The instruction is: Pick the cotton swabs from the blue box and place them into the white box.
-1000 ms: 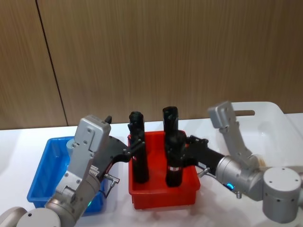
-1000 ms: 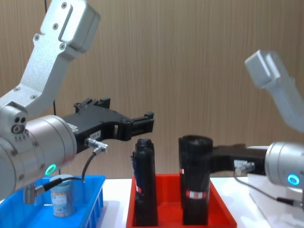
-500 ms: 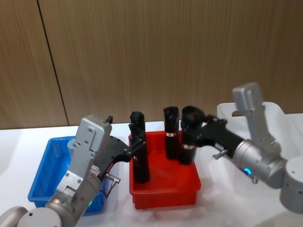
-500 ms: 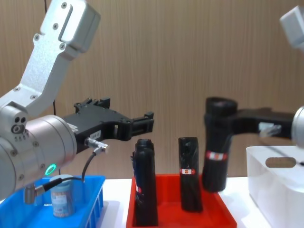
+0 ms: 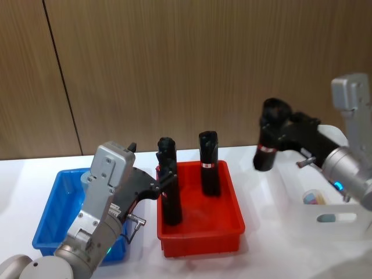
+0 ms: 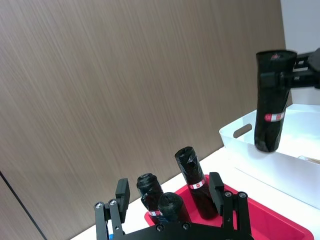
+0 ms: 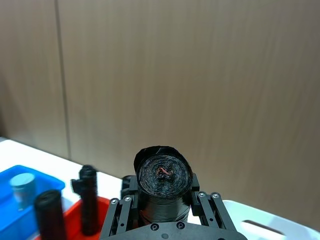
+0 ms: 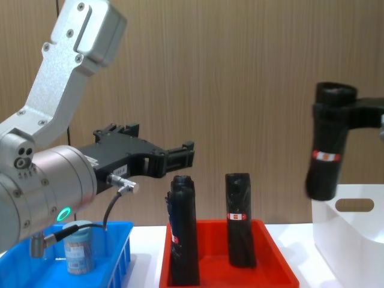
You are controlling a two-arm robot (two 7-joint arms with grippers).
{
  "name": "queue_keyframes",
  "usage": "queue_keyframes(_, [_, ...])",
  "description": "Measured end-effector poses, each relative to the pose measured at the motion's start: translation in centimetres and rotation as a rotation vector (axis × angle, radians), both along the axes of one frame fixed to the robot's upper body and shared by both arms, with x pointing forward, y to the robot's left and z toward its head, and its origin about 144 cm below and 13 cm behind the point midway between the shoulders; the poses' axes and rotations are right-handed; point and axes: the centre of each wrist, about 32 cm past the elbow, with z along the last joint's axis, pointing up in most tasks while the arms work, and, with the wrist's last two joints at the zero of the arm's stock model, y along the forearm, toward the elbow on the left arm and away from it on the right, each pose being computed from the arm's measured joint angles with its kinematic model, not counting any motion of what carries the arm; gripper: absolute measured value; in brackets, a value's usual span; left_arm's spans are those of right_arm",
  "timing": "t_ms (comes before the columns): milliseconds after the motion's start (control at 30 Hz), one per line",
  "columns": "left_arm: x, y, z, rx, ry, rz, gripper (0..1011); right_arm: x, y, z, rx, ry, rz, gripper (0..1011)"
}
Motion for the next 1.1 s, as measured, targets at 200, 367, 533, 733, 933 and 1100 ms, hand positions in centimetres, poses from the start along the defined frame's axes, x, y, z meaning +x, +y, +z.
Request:
queue_keyframes(200, [0.0,0.0,0.0,0.0,0.0,0.0,1004,0.4,-1.5,0.3,-0.011,-0.005,-0.058,544])
queue_keyframes(367, [0.0,0.0,0.0,0.0,0.0,0.0,1004,1.0,-2.5,0.1,-0.023,0.008,-0.098,544])
queue_keyframes(533, [0.0,0.0,0.0,0.0,0.0,0.0,1004,1.6,-3.2,-0.4,-0.036,0.029,-0.129,544])
queue_keyframes(733, [0.0,0.0,0.0,0.0,0.0,0.0,1004,2.5,-3.9,-1.5,-0.053,0.063,-0.165,544])
queue_keyframes(933, [0.0,0.0,0.0,0.0,0.0,0.0,1004,3.5,-4.3,-2.7,-0.062,0.088,-0.192,544])
queue_keyframes(1100, [0.0,0.0,0.0,0.0,0.0,0.0,1004,4.2,-4.5,-3.5,-0.068,0.1,-0.211,544])
